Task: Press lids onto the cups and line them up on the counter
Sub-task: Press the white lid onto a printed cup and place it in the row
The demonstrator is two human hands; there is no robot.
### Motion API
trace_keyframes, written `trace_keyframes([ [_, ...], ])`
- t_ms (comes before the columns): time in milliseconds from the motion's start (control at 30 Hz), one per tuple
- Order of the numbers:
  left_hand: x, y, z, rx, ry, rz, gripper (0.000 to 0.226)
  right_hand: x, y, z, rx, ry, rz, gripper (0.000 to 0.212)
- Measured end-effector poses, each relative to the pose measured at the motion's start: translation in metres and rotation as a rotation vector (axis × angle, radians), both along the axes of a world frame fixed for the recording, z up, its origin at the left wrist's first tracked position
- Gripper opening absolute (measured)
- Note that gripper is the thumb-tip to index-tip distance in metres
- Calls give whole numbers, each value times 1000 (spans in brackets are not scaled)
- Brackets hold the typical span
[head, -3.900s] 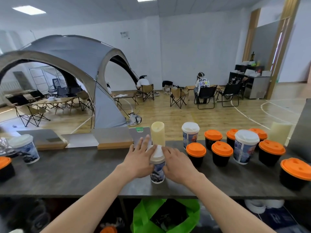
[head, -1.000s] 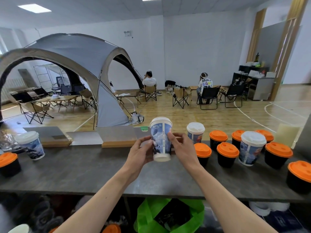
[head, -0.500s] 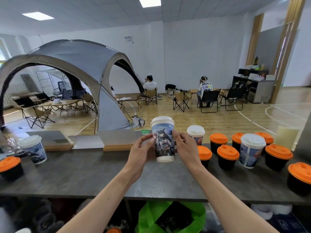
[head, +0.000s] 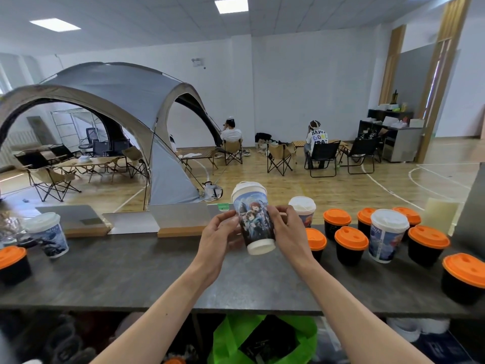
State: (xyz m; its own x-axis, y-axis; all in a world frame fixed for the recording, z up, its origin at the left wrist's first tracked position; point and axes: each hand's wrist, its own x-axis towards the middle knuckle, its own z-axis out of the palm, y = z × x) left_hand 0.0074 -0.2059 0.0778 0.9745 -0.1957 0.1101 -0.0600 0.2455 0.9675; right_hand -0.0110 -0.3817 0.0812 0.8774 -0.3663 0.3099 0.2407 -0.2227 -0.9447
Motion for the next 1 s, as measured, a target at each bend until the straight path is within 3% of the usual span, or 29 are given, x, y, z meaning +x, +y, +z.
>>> trace_keyframes([
  [167,2,0,0,9,-22,74,35,2,-2,-4,-40,47,4,45],
  [433,-4,-3,1,68,-73,125,43,-5,-4,-5,-85,12,12,20],
  [733,-17,-47,-9,264,-168,40,34,-34,-46,-25,-428,-2,-183,24],
  [833,-22,-77,-19,455,-304,-51,54,-54,-76,-31,-510,90,-138,37],
  [1000,-39,-126,-35,1066,-644,-156,89,-100,-126,-42,-703,203,-114,61],
])
